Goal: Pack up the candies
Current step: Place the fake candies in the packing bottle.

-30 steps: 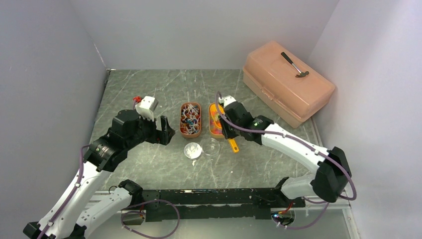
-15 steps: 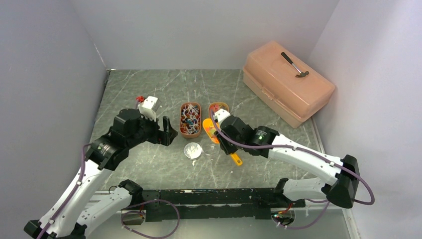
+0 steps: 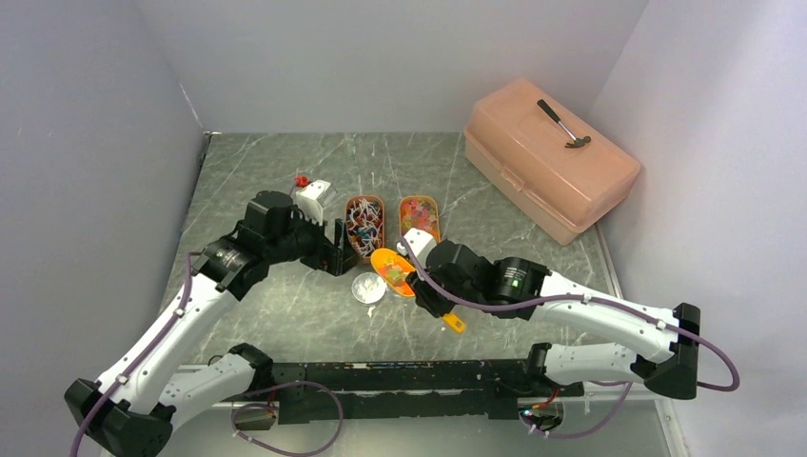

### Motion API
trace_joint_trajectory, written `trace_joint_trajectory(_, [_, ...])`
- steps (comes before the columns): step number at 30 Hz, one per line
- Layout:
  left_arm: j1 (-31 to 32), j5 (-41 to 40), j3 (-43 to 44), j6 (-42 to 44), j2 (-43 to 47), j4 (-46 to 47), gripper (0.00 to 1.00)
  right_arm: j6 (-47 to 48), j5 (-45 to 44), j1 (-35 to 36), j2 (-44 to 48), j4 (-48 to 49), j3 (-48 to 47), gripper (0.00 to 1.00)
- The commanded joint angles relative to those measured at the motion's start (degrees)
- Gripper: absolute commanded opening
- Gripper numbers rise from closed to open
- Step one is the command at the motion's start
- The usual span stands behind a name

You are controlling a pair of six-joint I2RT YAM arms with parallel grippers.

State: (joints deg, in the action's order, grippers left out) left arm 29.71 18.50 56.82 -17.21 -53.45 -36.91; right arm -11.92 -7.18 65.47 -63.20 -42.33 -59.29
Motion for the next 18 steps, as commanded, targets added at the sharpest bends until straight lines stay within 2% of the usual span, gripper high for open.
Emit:
trace_joint_trajectory(1, [0.2,4.7,2.6,-0.6,-0.4,3.6,0.93,1.7,0.4,1.4,1.6,1.5,-1.2,0.0])
trace_joint_trajectory(18, [0.4,8.0,1.8,0.6,-4.1,3.1,0.89,2.6,-2.2,6.2,1.1,2.0,-5.5,0.0])
